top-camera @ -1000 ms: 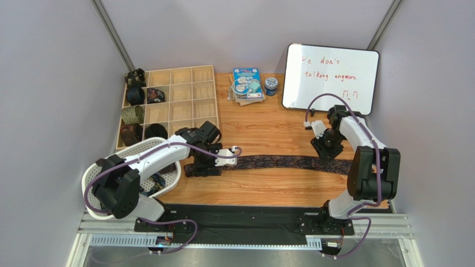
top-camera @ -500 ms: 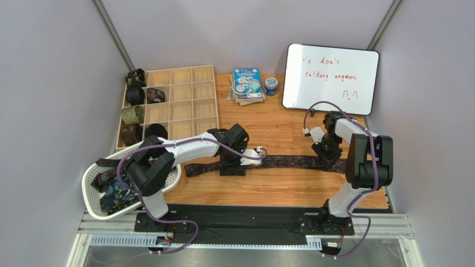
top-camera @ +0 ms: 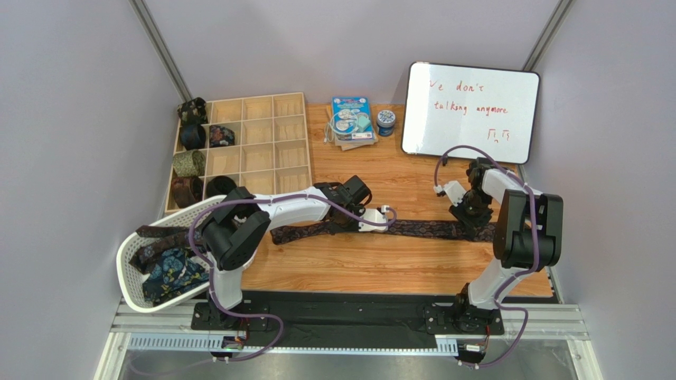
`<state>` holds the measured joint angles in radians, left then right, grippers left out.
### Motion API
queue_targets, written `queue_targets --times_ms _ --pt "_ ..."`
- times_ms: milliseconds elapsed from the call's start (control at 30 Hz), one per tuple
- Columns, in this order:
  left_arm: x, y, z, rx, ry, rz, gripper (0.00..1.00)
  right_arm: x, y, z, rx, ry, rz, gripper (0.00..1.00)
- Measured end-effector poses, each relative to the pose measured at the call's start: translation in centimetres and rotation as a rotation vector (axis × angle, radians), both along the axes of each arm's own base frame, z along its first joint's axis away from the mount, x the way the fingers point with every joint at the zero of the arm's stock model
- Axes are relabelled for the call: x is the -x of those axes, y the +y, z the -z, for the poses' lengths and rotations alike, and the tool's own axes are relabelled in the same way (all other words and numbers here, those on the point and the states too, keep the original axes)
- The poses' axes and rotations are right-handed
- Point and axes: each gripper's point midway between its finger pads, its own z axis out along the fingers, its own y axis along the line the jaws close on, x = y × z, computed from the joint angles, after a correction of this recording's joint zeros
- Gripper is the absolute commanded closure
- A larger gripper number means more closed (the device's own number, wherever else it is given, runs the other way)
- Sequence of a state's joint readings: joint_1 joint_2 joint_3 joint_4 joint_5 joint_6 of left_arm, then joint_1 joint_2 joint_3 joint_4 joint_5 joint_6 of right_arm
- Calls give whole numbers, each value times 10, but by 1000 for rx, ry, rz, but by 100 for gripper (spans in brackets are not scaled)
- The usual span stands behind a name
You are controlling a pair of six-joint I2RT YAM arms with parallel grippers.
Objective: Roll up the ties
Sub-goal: Flatten out the tie at the center of the board.
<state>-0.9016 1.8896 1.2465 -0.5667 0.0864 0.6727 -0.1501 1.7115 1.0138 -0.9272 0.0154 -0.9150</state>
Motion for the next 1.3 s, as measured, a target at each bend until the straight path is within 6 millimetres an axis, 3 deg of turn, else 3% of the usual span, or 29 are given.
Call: queue_targets --times_ms 100,133,233,333,367,400,467,500,600,667,767,833,933,1100,1300 --pt "1 0 1 1 1 8 65 -4 -4 -1 2 -11 -21 74" --pt "1 0 1 3 0 11 49 -7 -6 -2 3 -20 -25 72" --pt "2 0 -2 16 -3 26 25 -15 -13 -6 5 -48 -40 62" --pt "12 14 -5 24 19 31 20 -25 -14 -14 -12 -92 -58 48" --pt "17 22 -8 25 29 29 19 -29 -13 -20 -21 -115 -66 37" --pt "20 30 -12 29 37 24 19 -32 -10 -28 -29 -140 -74 33" --pt "22 43 -23 46 42 2 17 -40 -1 -47 -46 -207 -98 29" --pt "20 50 -31 64 41 -17 10 -44 4 -55 -52 -236 -112 29" --pt "10 71 -57 133 35 -88 8 -53 36 -77 -82 -319 -186 29" --pt "3 87 -73 175 24 -142 9 -55 66 -81 -109 -334 -247 30" --pt "-1 112 -83 194 10 -207 21 -56 109 -75 -146 -323 -334 39" --pt "4 131 -80 177 19 -235 34 -53 139 -65 -166 -292 -390 46" --pt "11 150 -68 136 41 -256 50 -47 161 -44 -175 -226 -425 58" --pt "25 181 -39 15 64 -253 60 -38 157 -5 -130 -108 -404 63" --pt "32 203 -3 -128 113 -248 63 -33 146 0 -106 -97 -391 69"
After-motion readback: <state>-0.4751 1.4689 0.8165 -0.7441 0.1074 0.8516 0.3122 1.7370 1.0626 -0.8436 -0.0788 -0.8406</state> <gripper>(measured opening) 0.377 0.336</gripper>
